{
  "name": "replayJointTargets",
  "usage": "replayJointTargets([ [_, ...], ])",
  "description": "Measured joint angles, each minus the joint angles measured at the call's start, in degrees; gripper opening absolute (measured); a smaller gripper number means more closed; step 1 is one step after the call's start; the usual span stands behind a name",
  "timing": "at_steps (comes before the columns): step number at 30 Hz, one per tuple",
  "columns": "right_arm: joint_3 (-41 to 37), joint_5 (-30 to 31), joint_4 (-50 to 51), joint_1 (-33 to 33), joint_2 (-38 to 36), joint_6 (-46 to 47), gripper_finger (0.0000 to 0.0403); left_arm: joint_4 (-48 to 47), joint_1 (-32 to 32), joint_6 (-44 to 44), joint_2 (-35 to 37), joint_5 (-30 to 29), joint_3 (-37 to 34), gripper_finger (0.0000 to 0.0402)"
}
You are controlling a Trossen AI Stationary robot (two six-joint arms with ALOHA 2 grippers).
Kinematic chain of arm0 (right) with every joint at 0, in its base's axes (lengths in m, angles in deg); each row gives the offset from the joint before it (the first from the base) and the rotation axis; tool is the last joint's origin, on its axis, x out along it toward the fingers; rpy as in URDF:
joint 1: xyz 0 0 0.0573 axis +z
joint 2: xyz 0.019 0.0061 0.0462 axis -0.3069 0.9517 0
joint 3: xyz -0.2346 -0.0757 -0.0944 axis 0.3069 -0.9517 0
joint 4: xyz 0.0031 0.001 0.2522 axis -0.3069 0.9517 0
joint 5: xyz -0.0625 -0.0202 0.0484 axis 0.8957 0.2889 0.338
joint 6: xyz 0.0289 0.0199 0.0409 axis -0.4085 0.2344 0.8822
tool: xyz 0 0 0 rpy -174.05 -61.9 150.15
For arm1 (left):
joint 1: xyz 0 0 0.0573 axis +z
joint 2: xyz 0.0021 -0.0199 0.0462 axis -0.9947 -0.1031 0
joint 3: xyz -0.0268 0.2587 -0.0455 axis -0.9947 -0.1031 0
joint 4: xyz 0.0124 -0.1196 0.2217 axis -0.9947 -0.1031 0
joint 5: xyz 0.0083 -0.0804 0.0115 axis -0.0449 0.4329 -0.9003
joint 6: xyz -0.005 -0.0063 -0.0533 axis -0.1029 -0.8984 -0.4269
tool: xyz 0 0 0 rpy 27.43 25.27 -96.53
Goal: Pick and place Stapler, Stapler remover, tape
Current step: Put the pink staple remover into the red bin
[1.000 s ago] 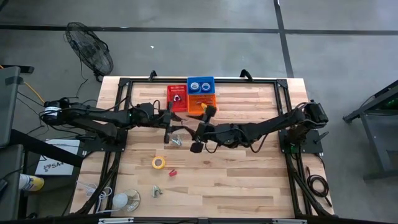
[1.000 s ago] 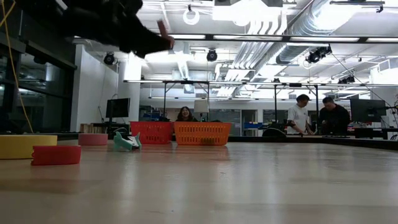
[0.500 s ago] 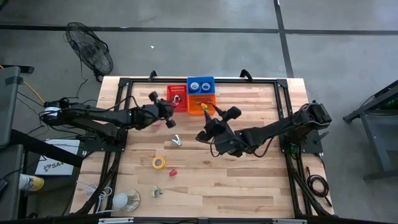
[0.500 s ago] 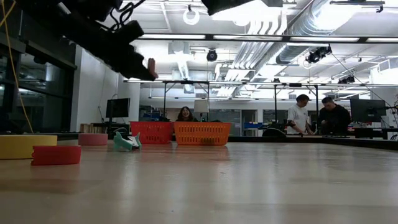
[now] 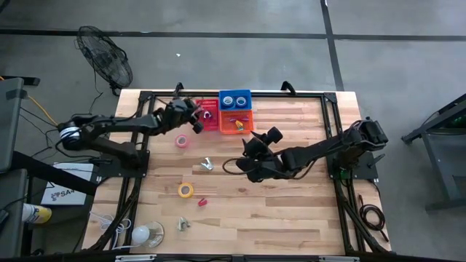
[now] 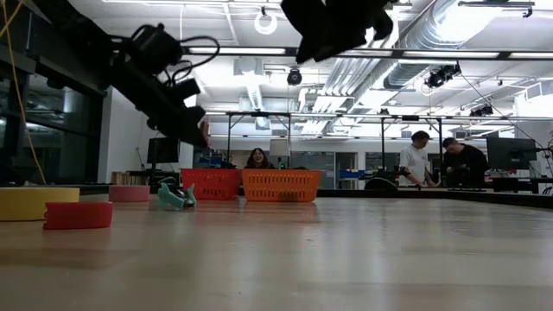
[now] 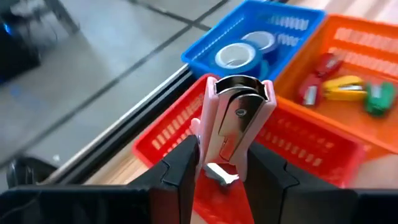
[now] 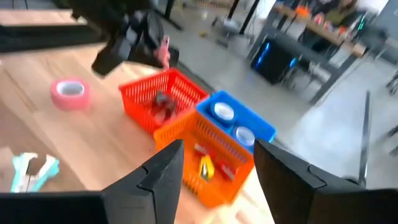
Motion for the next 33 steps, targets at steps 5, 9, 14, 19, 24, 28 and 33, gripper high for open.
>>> replayJointTargets([
  [5, 0.0, -4.09, 7.03, -1.09, 0.0, 6.94, 0.0184, 3.06, 5.32, -2.12, -3.04, 7.81, 0.0, 0.0107],
  [9, 0.0, -6.11, 9.63, -1.48, 0.0, 9.59, 0.0186, 4.17, 7.78, -3.2, -5.11, 13.95, 0.06, 0.0107],
  [14, 0.0, -6.93, 10.1, -1.48, 0.0, 10.25, 0.0184, 1.05, 9.2, -4.7, -8.73, 18.56, 2.77, 0.0107],
  [19, 0.0, -6.94, 10.1, -1.48, 0.0, 10.25, 0.0185, -2.37, 9.06, -5.18, -12.79, 18.6, 5.86, 0.0107],
  [24, 0.0, -7.96, 10.4, -1.46, 0.0, 10.25, 0.0184, -2.26, 9.08, -5.16, -14.52, 18.69, 6.6, 0.011],
  [28, 0.0, -9.36, 10.73, -1.46, 0.0, 10.27, 0.0185, -2.4, 9.06, -5.16, -14.52, 18.67, 6.6, 0.0131],
  [33, 0.0, -9.42, 10.73, -1.44, 0.02, 10.28, 0.0186, -2.4, 9.06, -4.66, -14.52, 20.53, 6.6, 0.0189],
])
